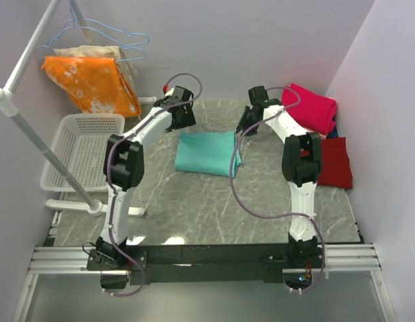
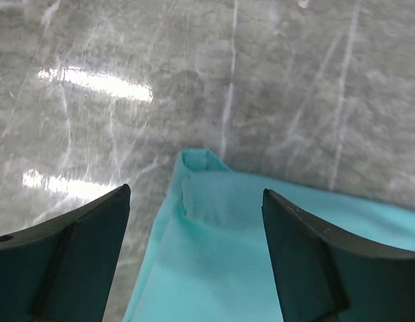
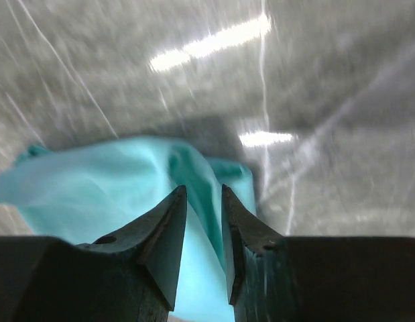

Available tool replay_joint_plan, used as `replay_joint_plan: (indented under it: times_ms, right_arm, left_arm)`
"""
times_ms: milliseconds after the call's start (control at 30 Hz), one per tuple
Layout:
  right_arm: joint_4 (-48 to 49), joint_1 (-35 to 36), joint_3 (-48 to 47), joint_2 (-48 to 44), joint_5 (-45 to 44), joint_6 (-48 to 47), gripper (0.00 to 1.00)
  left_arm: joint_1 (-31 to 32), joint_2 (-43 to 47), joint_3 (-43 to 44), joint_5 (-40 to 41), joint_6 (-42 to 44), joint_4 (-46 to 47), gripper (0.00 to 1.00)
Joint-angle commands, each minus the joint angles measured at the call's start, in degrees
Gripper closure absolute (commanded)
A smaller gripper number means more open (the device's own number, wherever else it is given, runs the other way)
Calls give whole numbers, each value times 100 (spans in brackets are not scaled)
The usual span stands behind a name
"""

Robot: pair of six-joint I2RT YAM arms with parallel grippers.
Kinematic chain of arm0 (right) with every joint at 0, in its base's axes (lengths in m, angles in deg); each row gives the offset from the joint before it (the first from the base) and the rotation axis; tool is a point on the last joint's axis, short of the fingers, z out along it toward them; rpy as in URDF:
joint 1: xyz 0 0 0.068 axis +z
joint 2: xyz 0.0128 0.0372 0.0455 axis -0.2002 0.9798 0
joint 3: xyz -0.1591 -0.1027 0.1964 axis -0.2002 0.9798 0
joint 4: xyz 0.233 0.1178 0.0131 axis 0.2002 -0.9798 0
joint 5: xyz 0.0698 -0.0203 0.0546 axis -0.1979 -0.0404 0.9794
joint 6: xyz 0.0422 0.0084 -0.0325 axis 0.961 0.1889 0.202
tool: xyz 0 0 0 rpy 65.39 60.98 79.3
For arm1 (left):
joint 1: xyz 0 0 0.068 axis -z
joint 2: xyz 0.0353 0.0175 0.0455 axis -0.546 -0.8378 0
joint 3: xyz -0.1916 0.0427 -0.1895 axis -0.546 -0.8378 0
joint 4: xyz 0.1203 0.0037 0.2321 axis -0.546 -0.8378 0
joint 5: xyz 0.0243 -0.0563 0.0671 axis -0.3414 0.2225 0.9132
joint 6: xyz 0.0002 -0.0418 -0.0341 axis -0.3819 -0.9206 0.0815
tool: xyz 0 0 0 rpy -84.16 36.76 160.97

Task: Fold and stack the t-shirts
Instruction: Fold the tshirt

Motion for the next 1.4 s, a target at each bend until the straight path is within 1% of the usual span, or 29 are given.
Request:
replay_joint_plan:
  times_ms: [0, 67, 133, 167, 233, 267, 300, 333, 400, 433, 600, 733, 833, 1000, 1100, 1233, 1267, 1367]
  right_arm:
    - [71, 179, 625, -980, -75, -175, 66]
    - [159, 241, 1036, -1340, -102, -184, 66]
    - [273, 354, 1258, -1604, -41, -149, 67]
    - [291, 390, 1381, -1666, -6, -132, 67]
    - [274, 539, 1452, -1720, 47, -114, 67]
    - [274, 575, 1504, -1728, 91, -79, 68]
    - [300, 610, 1540, -1702, 170, -53, 68]
    - [344, 680, 1592, -1685, 336, 0, 69]
    - [414, 750, 1680, -1588, 539, 62, 71]
    - [449, 785, 1689, -1553, 688, 88, 71]
    - [458, 1067, 1689, -1333, 847, 167, 74]
    - [520, 1199, 1751, -1219, 873, 273, 76]
    - [458, 1243, 1760, -1131, 865, 308, 78]
    - [493, 1278, 1988, -1175, 917, 352, 79]
    - [467, 1287, 2120, -1175, 935, 326, 79]
    - [520, 1331, 2357, -1166, 996, 308, 80]
    - [502, 1339, 2392, -1157, 988, 308, 80]
    - [502, 1357, 2559, -1157, 979, 299, 80]
  left_arm:
    - [31, 813, -315, -313, 242, 160, 16]
    - [58, 910, -543, -182, 251, 9, 17]
    - [75, 1156, -807, -190, 304, 96, 19]
    - [84, 1296, -1043, -285, 330, 140, 19]
    - [93, 1350, -1203, -383, 348, 228, 22]
    - [93, 1289, -1177, -435, 348, 185, 23]
    - [93, 1210, -1116, -479, 383, 132, 28]
    - [102, 1113, -1011, -462, 400, -77, 30]
    - [128, 850, -747, -453, 444, -176, 37]
    - [137, 779, -677, -436, 462, -228, 39]
    - [163, 533, -597, -576, 453, -202, 48]
    - [163, 375, -484, -726, 418, -105, 51]
    - [163, 164, -194, -787, 436, -176, 51]
    - [163, -144, 158, -639, 444, -290, 49]
    - [163, -311, 351, -436, 480, -281, 47]
    - [163, -706, 825, -120, 611, -448, 43]
    - [163, -768, 888, 107, 620, -509, 43]
    - [154, -953, 1037, 398, 647, -519, 41]
